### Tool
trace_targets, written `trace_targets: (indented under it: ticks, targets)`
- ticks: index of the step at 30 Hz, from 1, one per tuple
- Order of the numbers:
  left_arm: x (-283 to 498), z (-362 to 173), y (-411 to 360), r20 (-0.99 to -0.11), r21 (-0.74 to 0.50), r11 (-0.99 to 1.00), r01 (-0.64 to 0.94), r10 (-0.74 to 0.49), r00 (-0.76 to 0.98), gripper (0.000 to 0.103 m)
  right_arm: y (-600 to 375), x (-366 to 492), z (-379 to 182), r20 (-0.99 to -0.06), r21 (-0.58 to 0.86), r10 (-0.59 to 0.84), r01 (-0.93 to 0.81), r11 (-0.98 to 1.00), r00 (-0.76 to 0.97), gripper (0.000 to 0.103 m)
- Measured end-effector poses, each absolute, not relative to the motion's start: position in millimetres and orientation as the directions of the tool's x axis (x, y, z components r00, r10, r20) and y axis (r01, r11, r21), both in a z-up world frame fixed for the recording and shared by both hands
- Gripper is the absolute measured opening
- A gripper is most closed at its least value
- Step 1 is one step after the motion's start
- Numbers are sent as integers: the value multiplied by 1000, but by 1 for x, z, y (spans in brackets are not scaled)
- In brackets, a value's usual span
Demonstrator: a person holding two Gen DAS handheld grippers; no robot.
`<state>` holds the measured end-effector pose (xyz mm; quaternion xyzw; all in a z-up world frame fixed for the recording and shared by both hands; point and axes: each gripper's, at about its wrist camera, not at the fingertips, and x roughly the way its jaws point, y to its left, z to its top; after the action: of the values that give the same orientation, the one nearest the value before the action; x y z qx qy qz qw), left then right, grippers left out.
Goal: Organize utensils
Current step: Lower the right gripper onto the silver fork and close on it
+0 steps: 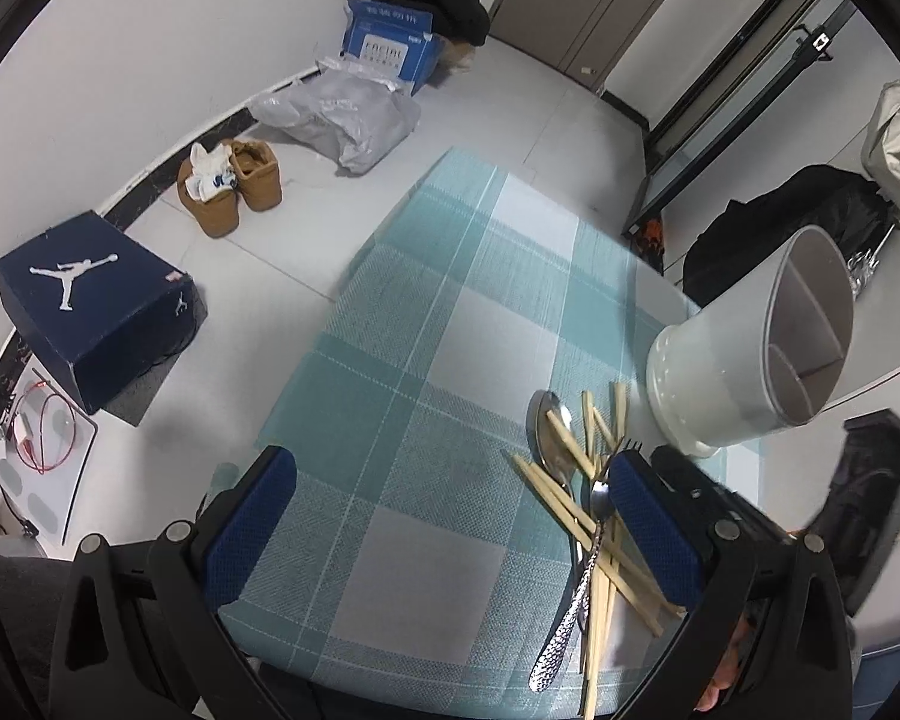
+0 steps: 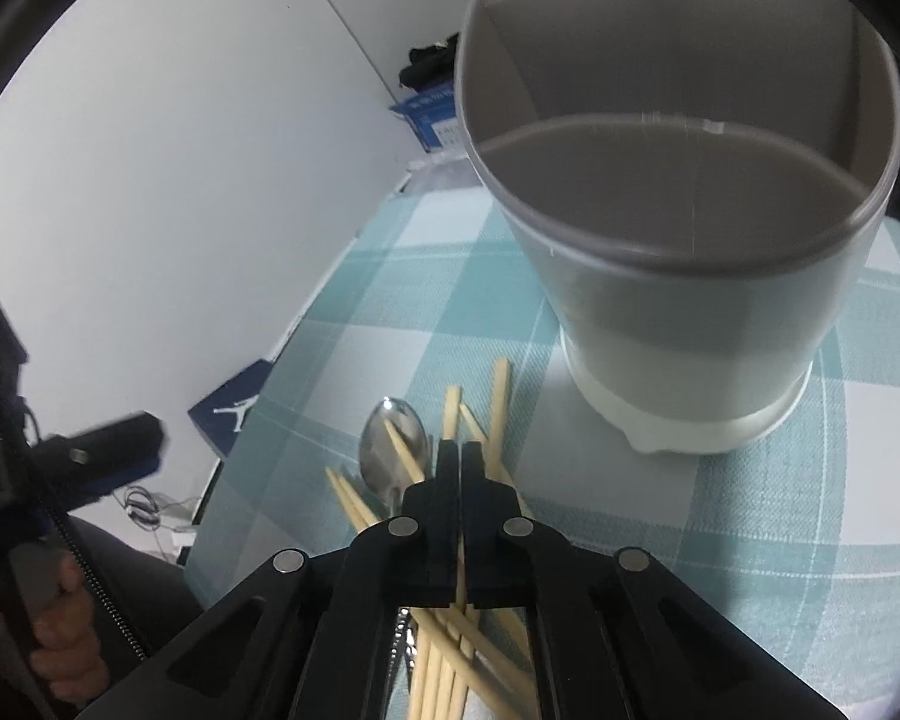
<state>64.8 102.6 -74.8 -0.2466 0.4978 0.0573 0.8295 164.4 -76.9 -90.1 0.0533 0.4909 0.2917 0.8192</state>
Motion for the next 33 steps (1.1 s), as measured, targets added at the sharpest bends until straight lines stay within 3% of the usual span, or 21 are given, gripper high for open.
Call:
trace_targets:
  ticks: [6, 8, 10, 14, 20, 22, 27, 33]
  targets:
    - [60, -83, 105, -862, -396, 829, -396, -186, 472, 102, -88, 167, -97, -773, 411, 548, -404, 817, 321, 4]
    - [60, -83, 104, -862, -398, 826, -399, -188, 471, 102, -92, 165, -100, -776, 418, 545, -389, 821, 317, 9]
    - [60, -82, 102, -860, -395, 830, -394, -183, 476, 102, -94, 165, -103, -775, 429, 552, -386, 817, 307, 22]
    - [60, -82, 104, -854, -400, 833, -383, -187, 486, 102, -92, 169, -104, -766, 438, 561, -383, 813, 314, 32]
    - [58, -83, 110, -851, -402, 833, -379, -188, 490, 102, -77, 171, -106, -786, 390, 533, -419, 820, 313, 31]
    - [57, -83, 112, -848, -407, 831, -379, -191, 494, 102, -70, 169, -104, -791, 358, 520, -444, 821, 323, 19]
    - [59, -86, 112, -849, -412, 829, -378, -198, 490, 102, -66, 165, -103, -795, 325, 502, -460, 826, 341, 3]
    - [61, -89, 108, -855, -400, 839, -369, -196, 480, 102, -75, 167, -91, -765, 351, 528, -448, 822, 370, 1]
